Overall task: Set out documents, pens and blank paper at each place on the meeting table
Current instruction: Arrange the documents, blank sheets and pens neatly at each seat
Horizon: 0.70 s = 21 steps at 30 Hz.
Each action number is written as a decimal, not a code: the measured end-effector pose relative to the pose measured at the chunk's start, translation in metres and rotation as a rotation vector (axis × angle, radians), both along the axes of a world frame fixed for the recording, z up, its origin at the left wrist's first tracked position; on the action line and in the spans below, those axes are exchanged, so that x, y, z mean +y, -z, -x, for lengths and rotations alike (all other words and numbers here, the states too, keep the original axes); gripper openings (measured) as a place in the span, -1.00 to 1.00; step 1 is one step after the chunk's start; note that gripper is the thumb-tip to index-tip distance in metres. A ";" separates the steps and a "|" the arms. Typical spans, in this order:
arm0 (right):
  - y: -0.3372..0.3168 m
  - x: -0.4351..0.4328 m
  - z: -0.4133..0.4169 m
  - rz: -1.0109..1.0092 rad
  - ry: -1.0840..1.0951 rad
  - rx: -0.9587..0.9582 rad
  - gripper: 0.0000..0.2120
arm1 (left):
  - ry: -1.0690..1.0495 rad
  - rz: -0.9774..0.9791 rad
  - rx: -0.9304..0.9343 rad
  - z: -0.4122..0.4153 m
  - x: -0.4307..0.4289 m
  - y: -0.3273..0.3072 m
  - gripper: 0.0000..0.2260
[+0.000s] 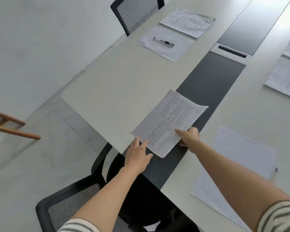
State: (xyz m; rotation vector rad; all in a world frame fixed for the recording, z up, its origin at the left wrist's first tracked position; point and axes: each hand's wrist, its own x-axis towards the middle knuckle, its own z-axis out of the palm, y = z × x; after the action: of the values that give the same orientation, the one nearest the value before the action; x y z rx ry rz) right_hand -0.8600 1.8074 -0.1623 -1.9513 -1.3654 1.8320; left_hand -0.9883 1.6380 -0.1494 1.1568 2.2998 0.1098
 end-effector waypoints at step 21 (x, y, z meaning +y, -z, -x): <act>0.020 0.043 0.013 -0.693 -1.148 -0.541 -0.30 | -0.041 0.004 0.114 0.045 0.026 0.038 -0.51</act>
State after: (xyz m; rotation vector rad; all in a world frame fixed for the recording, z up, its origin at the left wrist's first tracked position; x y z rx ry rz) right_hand -0.8732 1.8508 -0.1818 -1.3363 -3.1580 0.6671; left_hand -1.0330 1.6639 -0.1876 1.1408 2.4226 0.0562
